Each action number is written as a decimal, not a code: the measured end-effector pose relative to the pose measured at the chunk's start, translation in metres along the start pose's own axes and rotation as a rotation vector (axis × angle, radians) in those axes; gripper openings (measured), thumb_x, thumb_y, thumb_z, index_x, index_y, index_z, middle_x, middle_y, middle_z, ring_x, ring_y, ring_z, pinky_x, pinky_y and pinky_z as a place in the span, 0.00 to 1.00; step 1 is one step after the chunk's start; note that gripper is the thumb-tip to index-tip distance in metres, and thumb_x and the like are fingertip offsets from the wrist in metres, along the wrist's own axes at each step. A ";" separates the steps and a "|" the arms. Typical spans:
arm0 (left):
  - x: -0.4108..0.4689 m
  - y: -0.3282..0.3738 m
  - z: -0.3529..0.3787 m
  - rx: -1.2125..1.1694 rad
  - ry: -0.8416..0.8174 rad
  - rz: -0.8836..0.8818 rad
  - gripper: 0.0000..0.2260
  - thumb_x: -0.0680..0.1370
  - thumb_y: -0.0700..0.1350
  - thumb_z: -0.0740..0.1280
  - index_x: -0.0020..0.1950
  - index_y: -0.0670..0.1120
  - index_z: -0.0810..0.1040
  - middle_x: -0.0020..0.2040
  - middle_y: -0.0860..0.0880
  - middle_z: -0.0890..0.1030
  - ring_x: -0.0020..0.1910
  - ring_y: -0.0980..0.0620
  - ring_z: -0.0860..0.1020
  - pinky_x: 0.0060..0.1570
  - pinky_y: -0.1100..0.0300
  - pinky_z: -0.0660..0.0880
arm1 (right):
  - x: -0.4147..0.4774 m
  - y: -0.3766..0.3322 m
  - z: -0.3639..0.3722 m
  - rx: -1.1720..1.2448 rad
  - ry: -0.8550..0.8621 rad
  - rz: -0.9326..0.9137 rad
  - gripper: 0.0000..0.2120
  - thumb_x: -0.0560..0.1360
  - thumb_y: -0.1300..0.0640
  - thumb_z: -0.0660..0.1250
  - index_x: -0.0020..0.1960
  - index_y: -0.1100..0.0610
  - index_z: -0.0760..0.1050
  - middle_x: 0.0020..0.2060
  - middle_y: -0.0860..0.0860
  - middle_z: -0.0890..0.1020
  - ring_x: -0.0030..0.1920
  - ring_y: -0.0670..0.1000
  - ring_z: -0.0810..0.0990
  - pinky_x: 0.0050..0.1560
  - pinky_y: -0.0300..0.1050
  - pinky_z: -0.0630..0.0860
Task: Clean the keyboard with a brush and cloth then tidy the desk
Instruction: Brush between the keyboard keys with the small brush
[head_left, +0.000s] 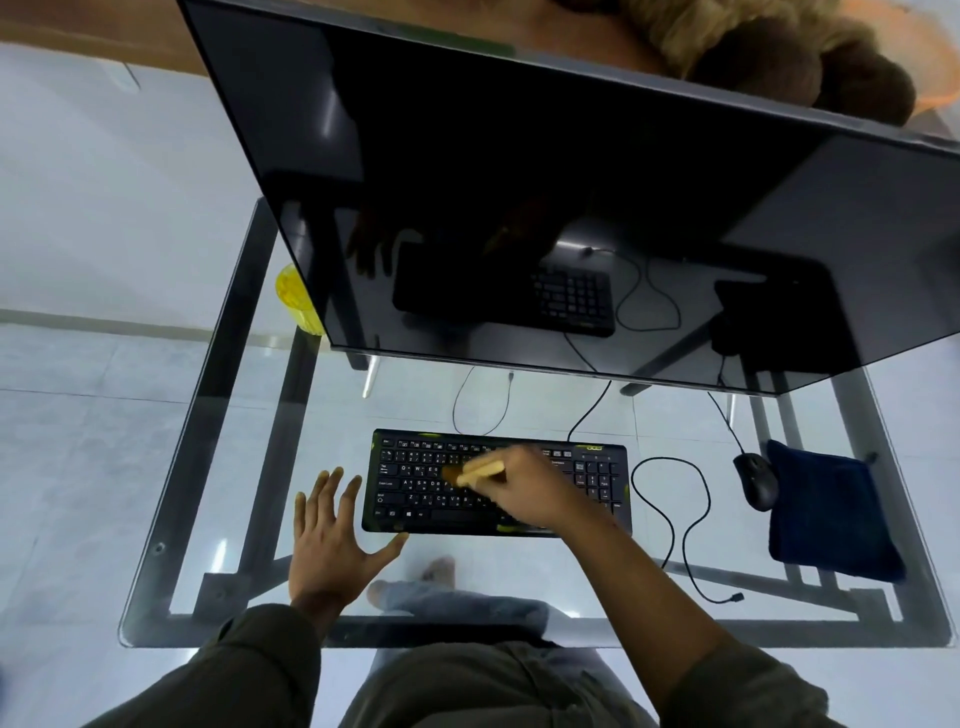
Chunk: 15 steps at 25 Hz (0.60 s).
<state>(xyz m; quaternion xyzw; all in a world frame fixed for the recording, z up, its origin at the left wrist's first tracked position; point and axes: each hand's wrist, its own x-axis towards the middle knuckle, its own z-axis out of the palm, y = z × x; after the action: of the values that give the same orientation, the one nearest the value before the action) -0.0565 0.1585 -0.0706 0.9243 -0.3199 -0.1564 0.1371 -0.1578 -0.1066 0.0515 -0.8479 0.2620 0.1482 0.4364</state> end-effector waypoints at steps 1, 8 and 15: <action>0.000 -0.001 0.000 -0.001 -0.002 -0.001 0.45 0.69 0.76 0.61 0.75 0.46 0.67 0.78 0.42 0.62 0.80 0.43 0.55 0.77 0.38 0.53 | -0.001 -0.001 0.004 -0.017 -0.076 -0.006 0.11 0.76 0.51 0.71 0.58 0.49 0.83 0.47 0.44 0.86 0.37 0.37 0.79 0.39 0.36 0.75; -0.001 0.001 -0.001 -0.025 0.043 0.008 0.44 0.68 0.74 0.64 0.73 0.44 0.69 0.76 0.41 0.66 0.78 0.41 0.59 0.76 0.38 0.55 | -0.003 0.001 0.016 -0.023 -0.037 -0.034 0.11 0.77 0.51 0.70 0.59 0.49 0.83 0.50 0.46 0.87 0.34 0.38 0.79 0.36 0.36 0.75; 0.000 0.001 -0.001 -0.018 0.033 0.003 0.44 0.68 0.75 0.62 0.73 0.45 0.69 0.77 0.41 0.65 0.79 0.41 0.58 0.76 0.38 0.54 | -0.013 0.023 -0.003 -0.123 0.467 0.189 0.11 0.80 0.50 0.65 0.57 0.49 0.83 0.39 0.50 0.86 0.32 0.48 0.80 0.33 0.39 0.75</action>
<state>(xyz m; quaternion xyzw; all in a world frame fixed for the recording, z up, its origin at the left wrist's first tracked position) -0.0569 0.1583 -0.0693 0.9250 -0.3176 -0.1439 0.1509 -0.1819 -0.1165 0.0445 -0.8559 0.4241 0.0042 0.2960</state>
